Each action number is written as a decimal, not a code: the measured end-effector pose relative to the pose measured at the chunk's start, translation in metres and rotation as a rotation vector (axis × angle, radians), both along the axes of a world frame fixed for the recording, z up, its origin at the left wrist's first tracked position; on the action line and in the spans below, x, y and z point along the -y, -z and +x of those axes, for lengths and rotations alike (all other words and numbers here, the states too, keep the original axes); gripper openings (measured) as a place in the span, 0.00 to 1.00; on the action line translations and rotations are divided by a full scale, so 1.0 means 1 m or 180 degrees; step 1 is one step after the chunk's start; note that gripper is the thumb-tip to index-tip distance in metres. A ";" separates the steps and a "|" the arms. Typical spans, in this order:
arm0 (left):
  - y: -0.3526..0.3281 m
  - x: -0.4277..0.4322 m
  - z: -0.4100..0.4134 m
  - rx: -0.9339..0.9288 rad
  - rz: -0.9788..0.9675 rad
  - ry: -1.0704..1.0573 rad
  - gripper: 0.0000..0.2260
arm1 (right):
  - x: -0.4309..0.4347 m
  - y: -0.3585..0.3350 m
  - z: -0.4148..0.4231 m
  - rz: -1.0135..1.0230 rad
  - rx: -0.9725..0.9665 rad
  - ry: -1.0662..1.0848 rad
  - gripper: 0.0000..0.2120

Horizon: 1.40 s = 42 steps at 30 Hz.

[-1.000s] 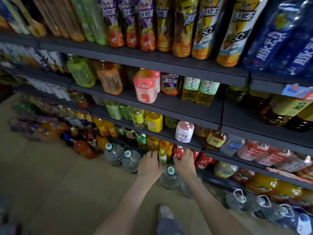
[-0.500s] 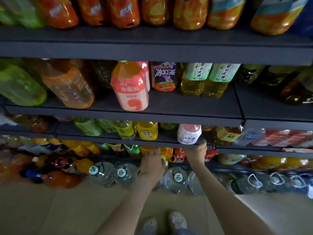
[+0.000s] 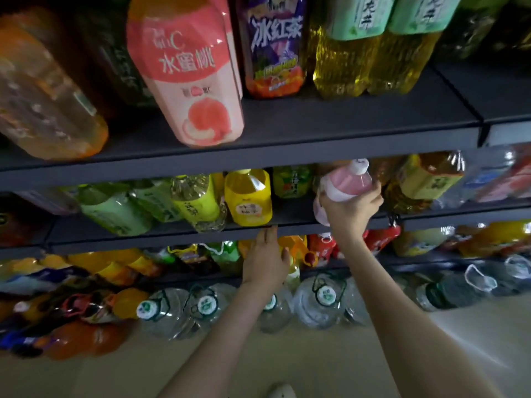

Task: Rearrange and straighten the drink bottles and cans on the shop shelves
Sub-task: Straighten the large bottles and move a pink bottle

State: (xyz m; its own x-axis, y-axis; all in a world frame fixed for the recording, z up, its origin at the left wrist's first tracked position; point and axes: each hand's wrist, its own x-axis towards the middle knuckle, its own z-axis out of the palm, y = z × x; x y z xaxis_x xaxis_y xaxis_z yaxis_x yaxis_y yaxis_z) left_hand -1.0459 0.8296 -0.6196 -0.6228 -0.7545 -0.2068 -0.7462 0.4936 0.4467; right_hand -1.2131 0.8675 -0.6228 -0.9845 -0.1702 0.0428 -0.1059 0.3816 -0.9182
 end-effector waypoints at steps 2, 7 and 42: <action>-0.009 -0.012 0.008 -0.0062 0.0114 0.0062 0.28 | -0.018 -0.009 0.014 0.0026 -0.0045 0.0033 0.49; -0.045 -0.045 0.026 -0.0493 0.0526 0.0137 0.34 | -0.067 -0.050 0.069 0.0285 -0.0034 -0.0350 0.49; -0.019 0.131 0.286 -0.2631 0.2243 -0.1111 0.26 | 0.076 -0.017 0.233 0.0343 -0.0404 -0.0478 0.36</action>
State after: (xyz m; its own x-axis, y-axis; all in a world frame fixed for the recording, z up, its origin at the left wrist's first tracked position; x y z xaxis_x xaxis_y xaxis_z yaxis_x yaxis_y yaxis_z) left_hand -0.7597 0.6987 -0.6007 -0.5442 -0.7919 -0.2770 -0.1421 -0.2384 0.9607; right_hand -0.9806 0.7911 -0.6060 -0.9356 -0.3247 0.1384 -0.2811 0.4481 -0.8487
